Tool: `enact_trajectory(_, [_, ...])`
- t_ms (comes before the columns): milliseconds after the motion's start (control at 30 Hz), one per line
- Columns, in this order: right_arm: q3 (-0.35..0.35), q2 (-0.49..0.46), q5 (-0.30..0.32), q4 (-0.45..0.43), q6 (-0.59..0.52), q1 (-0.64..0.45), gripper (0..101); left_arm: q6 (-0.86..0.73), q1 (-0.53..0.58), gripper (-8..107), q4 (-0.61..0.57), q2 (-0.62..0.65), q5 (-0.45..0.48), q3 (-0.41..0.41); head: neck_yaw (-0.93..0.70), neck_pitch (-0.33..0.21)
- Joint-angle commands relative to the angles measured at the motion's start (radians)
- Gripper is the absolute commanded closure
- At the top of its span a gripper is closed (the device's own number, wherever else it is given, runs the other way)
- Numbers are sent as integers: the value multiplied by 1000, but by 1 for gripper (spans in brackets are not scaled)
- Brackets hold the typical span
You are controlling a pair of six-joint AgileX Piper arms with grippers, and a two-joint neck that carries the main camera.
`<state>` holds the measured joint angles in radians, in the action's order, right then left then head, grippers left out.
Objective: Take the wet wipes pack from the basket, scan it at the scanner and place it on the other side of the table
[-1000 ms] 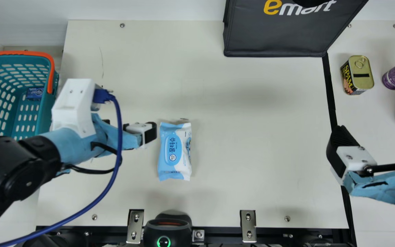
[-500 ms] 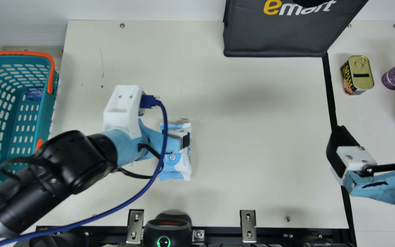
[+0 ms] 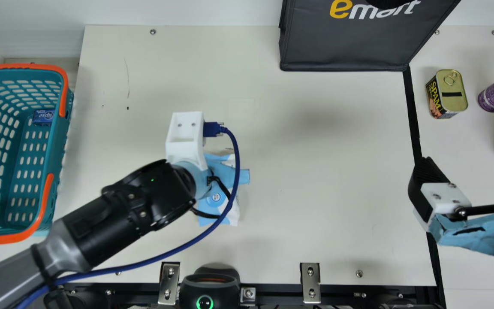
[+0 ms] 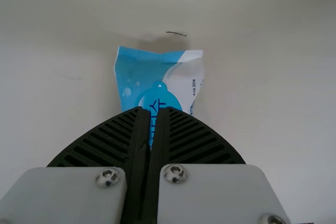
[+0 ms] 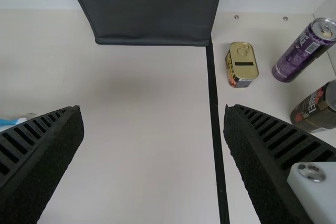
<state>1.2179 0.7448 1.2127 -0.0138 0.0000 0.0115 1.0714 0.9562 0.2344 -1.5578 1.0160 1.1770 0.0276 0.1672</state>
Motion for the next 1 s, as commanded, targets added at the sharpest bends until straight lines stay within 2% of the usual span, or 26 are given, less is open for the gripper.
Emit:
enact_trajectory(0, [0,0,0,0,0,0,6,19,6,107,3,-21,12,8,0,-29])
enact_trajectory(333, [0,0,0,0,0,0,6,47,24,107,-11,-100,25,23,0,-29])
enact_trajectory(967, [0,0,0,0,0,0,6,55,18,107,-47,-174,-15,-17,0,-29])
